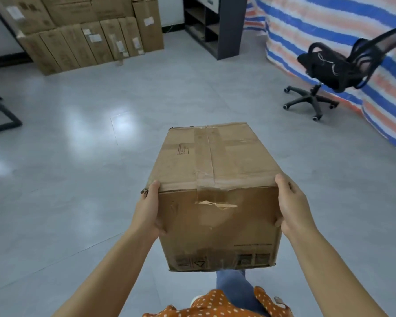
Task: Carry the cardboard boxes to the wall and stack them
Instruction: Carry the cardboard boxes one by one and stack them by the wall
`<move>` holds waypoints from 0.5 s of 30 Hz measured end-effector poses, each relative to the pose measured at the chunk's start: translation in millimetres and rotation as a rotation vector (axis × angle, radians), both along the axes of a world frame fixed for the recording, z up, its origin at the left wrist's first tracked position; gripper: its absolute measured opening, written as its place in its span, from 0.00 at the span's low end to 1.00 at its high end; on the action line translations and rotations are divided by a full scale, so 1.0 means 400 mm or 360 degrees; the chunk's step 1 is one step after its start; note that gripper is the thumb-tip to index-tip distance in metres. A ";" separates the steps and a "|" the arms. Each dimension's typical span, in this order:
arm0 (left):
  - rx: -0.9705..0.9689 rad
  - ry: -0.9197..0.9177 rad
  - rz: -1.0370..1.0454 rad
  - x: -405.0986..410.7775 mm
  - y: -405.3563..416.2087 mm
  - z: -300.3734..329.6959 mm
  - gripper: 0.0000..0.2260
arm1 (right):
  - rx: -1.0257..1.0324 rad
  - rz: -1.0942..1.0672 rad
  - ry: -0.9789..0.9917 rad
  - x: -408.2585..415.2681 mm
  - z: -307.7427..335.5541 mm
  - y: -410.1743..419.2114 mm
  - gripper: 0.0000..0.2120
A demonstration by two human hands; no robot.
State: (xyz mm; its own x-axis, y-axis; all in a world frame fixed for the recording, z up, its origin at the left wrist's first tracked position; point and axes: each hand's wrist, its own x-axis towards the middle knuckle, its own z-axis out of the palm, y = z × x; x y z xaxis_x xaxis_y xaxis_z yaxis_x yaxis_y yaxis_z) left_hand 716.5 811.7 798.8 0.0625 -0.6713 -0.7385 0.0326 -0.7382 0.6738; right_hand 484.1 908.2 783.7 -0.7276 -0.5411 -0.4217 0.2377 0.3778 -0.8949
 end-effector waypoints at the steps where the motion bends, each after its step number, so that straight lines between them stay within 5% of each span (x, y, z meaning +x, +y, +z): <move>1: 0.0001 -0.0013 0.0002 -0.015 -0.028 -0.004 0.24 | 0.0008 0.0009 -0.0012 -0.015 -0.001 -0.029 0.17; 8: -0.0049 -0.0029 0.0020 -0.231 -0.262 -0.003 0.24 | -0.0025 0.0046 -0.0036 -0.224 0.019 -0.265 0.06; 15: -0.0102 -0.0025 0.0105 -0.425 -0.507 0.019 0.25 | -0.0059 0.0107 0.0056 -0.425 0.052 -0.519 0.17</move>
State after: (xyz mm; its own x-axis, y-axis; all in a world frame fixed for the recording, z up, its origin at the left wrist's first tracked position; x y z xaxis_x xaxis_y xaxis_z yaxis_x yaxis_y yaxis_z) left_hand 546.6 609.0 806.6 0.1195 -0.7111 -0.6928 0.0687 -0.6902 0.7203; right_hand 314.0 700.7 804.6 -0.7034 -0.6037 -0.3752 0.1810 0.3583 -0.9159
